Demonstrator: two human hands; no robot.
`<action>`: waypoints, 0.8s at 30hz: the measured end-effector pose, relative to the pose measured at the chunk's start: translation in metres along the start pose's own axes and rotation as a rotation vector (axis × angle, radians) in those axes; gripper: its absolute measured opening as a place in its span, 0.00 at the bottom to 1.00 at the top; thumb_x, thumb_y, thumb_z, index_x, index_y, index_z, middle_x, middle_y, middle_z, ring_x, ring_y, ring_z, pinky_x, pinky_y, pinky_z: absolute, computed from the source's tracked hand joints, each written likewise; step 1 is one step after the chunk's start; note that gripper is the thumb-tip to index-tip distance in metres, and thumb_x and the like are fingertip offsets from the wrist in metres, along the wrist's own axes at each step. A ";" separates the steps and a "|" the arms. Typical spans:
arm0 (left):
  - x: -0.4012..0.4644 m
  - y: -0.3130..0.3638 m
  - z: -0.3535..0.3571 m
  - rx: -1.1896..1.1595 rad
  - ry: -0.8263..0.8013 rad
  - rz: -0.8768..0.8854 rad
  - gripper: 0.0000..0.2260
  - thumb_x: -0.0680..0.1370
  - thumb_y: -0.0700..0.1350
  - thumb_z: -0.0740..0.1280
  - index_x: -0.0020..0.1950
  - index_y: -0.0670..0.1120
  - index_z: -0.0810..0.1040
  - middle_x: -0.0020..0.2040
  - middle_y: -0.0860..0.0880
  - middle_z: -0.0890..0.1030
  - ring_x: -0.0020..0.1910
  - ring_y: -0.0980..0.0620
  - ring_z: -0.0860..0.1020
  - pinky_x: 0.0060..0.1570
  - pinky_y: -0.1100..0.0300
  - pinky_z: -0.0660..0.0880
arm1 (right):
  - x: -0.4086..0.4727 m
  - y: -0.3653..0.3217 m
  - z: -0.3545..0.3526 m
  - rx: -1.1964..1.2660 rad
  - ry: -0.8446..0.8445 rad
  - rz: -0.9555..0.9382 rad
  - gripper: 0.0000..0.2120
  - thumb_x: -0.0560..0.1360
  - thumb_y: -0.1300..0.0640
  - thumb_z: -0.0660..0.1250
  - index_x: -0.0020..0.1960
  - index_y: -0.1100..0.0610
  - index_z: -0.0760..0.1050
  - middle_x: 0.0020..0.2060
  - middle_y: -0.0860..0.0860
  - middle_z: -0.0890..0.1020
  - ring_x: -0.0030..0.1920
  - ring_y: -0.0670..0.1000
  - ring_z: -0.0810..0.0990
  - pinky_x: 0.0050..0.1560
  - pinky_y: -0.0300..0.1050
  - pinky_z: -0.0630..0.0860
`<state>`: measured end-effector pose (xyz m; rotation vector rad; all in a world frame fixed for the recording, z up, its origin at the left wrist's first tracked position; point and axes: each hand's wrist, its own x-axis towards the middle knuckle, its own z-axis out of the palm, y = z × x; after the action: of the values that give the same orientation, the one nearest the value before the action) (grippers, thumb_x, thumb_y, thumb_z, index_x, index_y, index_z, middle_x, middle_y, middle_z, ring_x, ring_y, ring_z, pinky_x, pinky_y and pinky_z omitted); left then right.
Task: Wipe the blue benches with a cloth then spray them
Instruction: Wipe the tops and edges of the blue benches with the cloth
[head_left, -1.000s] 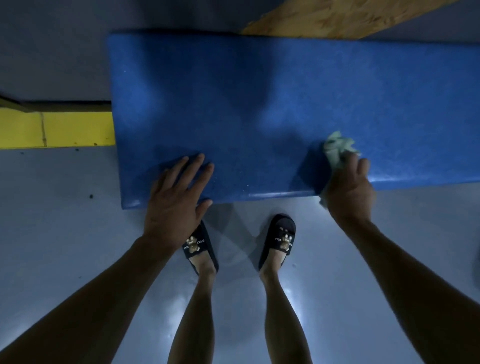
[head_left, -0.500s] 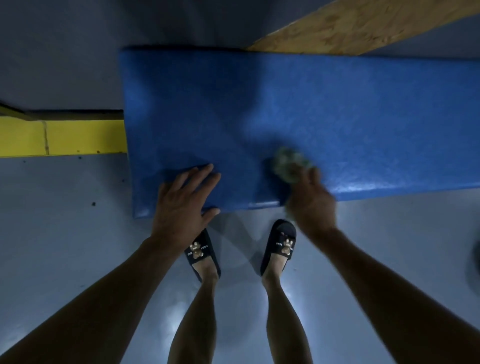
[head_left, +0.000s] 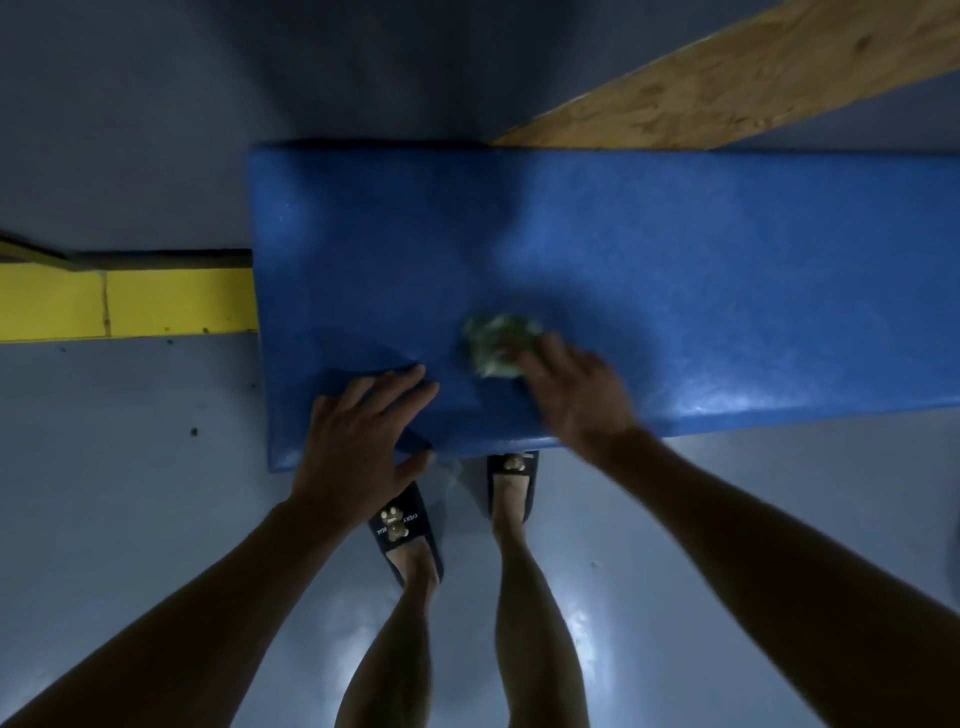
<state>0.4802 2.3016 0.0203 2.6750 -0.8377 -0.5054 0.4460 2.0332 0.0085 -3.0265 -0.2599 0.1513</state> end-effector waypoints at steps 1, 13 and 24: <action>0.000 0.000 0.001 0.001 -0.009 0.003 0.35 0.68 0.59 0.75 0.73 0.54 0.71 0.75 0.56 0.69 0.68 0.49 0.70 0.54 0.45 0.71 | -0.006 0.031 -0.003 0.000 -0.023 0.133 0.26 0.72 0.60 0.64 0.69 0.56 0.71 0.60 0.62 0.77 0.44 0.64 0.81 0.38 0.53 0.79; 0.015 0.004 -0.011 -0.078 -0.031 -0.050 0.29 0.70 0.53 0.76 0.70 0.55 0.74 0.70 0.56 0.75 0.63 0.49 0.73 0.55 0.49 0.70 | 0.057 -0.047 -0.003 0.203 0.040 0.130 0.22 0.76 0.60 0.58 0.69 0.60 0.68 0.58 0.60 0.78 0.38 0.60 0.80 0.33 0.47 0.74; 0.061 -0.003 -0.026 0.034 0.065 -0.115 0.35 0.63 0.49 0.81 0.69 0.50 0.76 0.72 0.48 0.73 0.65 0.39 0.69 0.58 0.39 0.71 | 0.043 0.108 -0.021 0.152 -0.032 0.886 0.36 0.74 0.63 0.60 0.80 0.52 0.52 0.74 0.61 0.61 0.49 0.69 0.78 0.46 0.58 0.76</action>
<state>0.5391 2.2726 0.0282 2.7671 -0.6832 -0.4313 0.5077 1.9327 0.0135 -2.7482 1.0417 0.2596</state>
